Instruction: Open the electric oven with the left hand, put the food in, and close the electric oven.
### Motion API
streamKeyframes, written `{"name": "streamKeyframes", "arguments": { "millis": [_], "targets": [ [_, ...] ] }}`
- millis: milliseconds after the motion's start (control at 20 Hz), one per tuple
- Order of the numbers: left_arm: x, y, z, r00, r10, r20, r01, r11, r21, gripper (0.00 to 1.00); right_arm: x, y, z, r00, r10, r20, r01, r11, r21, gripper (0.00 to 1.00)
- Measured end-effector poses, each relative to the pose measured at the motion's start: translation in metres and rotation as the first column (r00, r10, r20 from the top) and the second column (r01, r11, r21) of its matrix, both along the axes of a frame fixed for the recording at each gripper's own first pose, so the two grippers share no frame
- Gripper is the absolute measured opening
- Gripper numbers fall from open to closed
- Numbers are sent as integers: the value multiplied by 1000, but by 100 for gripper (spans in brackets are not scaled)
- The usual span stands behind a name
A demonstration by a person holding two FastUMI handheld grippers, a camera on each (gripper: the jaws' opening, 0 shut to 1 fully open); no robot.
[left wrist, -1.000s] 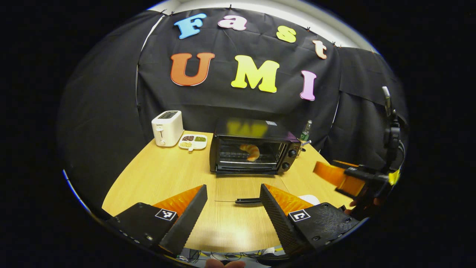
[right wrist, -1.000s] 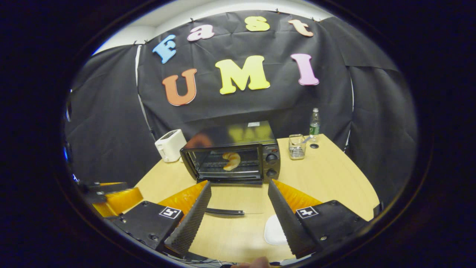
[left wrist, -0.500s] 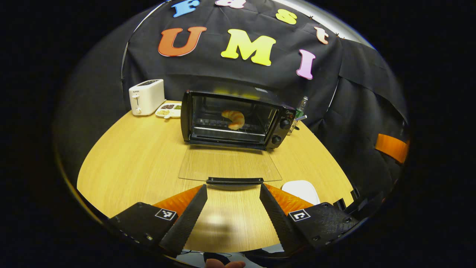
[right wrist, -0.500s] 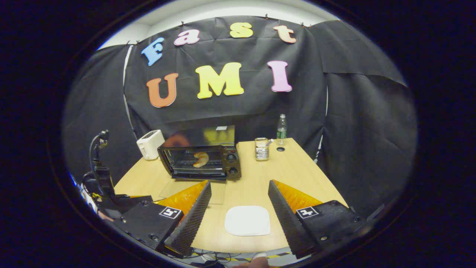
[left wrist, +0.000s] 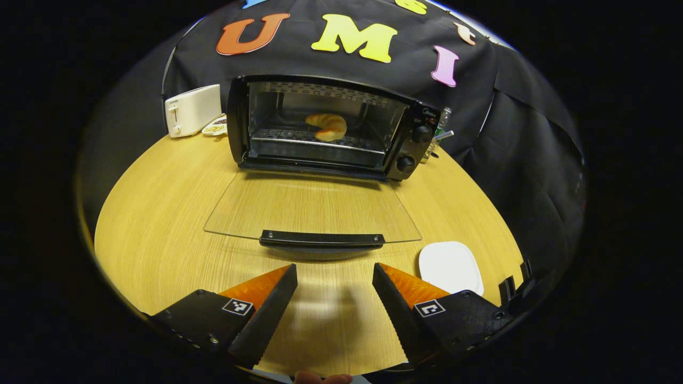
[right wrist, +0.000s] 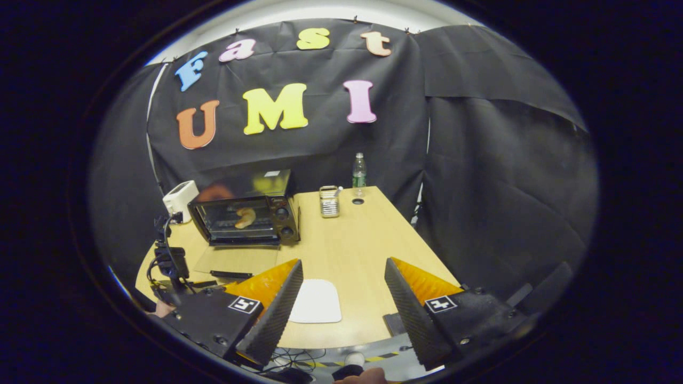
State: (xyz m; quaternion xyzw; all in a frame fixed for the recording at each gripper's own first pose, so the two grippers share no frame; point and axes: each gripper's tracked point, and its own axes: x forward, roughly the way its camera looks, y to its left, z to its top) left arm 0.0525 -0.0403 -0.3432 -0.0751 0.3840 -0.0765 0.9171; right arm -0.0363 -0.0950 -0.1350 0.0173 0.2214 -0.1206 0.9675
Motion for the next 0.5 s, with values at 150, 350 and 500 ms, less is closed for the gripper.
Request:
{"name": "streamKeyframes", "arguments": {
  "millis": [150, 350, 500],
  "targets": [
    [7, 2, -15, 1000, 7, -21, -6, 1000, 16, 94, -1, -3, 4, 1000, -12, -2, 12, 1000, -4, 96],
    [13, 4, -27, 999, 11, -49, -9, 999, 37, 94, -2, -6, 6, 1000, -15, -8, 15, 999, -37, 97],
    [22, 8, -29, 999, 12, -46, -9, 998, 61, 94, -3, -8, 7, 1000, -19, -9, 18, 999, -41, 97]
  ]
}}
